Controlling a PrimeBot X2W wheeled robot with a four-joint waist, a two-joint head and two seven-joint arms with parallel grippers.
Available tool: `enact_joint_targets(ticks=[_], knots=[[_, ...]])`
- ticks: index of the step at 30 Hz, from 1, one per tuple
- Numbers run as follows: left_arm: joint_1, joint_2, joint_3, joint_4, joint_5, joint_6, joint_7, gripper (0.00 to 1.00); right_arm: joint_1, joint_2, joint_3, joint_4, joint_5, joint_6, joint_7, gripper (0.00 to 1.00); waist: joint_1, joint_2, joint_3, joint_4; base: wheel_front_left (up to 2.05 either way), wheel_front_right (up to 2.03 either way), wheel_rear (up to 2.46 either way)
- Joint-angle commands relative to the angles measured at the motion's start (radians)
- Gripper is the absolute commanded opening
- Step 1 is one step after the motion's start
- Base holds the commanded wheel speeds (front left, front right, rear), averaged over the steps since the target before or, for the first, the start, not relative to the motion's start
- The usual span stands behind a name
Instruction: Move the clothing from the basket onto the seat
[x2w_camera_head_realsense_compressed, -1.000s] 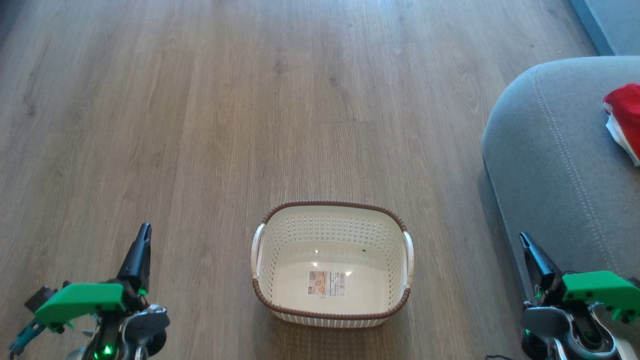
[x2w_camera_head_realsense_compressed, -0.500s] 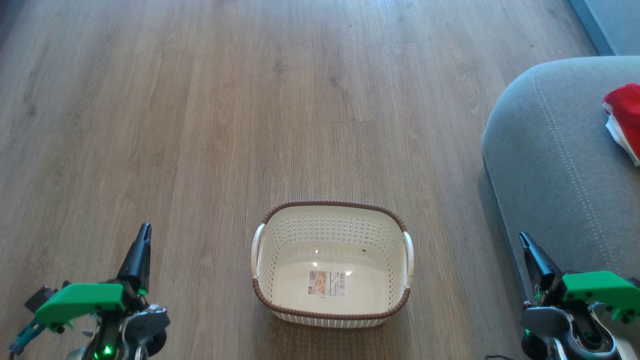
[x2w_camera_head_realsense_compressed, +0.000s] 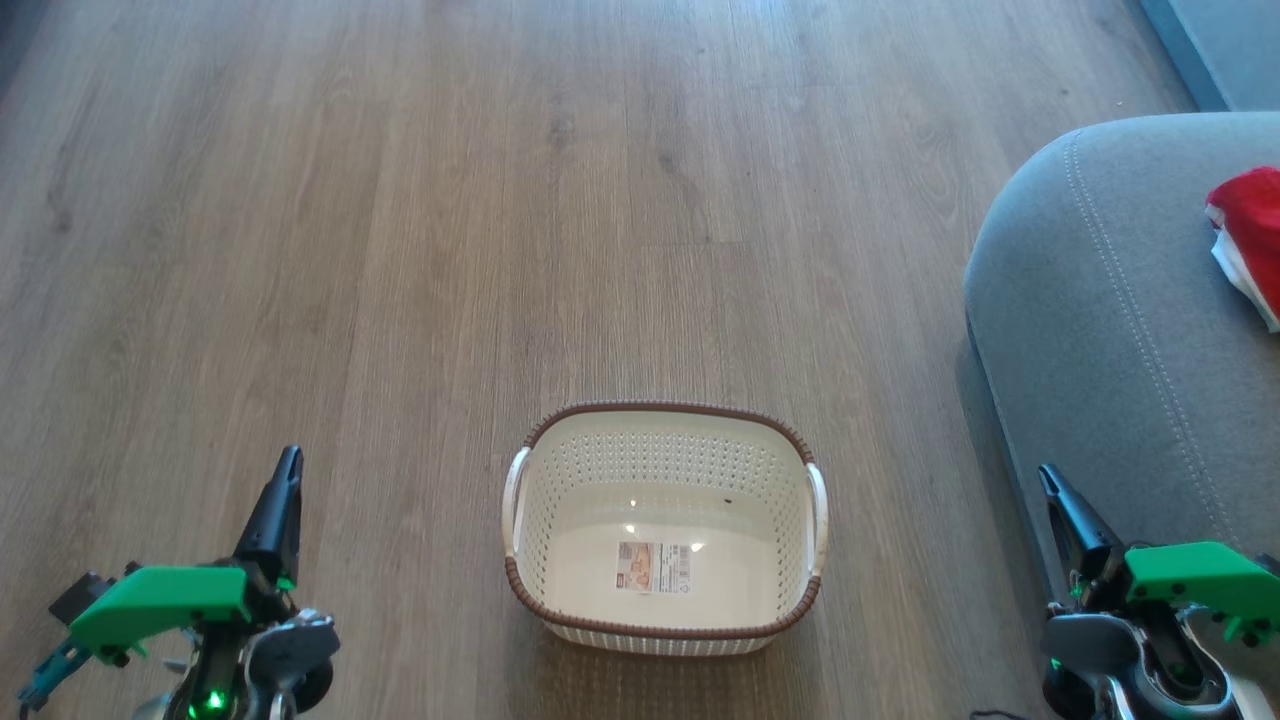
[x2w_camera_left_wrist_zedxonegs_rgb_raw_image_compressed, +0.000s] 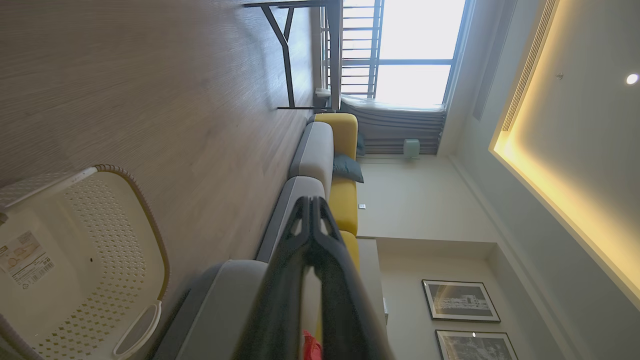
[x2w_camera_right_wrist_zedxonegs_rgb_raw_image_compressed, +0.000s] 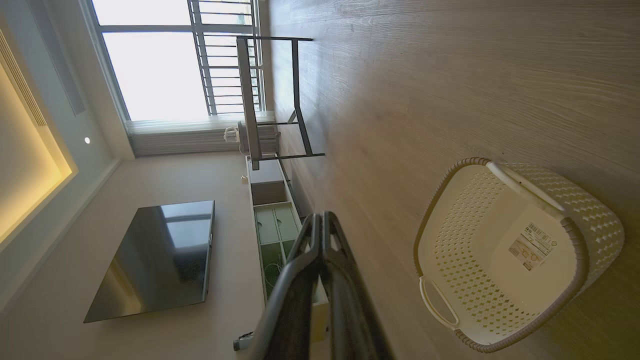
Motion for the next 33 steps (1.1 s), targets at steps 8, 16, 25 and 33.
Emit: enact_joint_targets(ticks=[8, 16, 25, 33], knots=[[-0.056, 0.004, 0.037, -0.034, 0.000, -0.007, 0.008, 0.00, -0.049, -0.007, 0.017, -0.037, 0.006, 0.007, 0.007, 0.00, 0.0000, 0.0000, 0.000, 0.000, 0.00, 0.00, 0.00], [-0.056, 0.004, 0.037, -0.034, 0.000, -0.007, 0.008, 0.00, -0.049, -0.007, 0.017, -0.037, 0.006, 0.007, 0.007, 0.00, 0.0000, 0.0000, 0.000, 0.000, 0.00, 0.00, 0.00], [-0.056, 0.004, 0.037, -0.034, 0.000, -0.007, 0.008, 0.00, -0.049, -0.007, 0.017, -0.037, 0.006, 0.007, 0.007, 0.00, 0.0000, 0.0000, 0.000, 0.000, 0.00, 0.00, 0.00], [-0.056, 0.004, 0.037, -0.034, 0.000, -0.007, 0.008, 0.00, -0.049, -0.007, 0.017, -0.037, 0.006, 0.007, 0.007, 0.00, 0.0000, 0.0000, 0.000, 0.000, 0.00, 0.00, 0.00]])
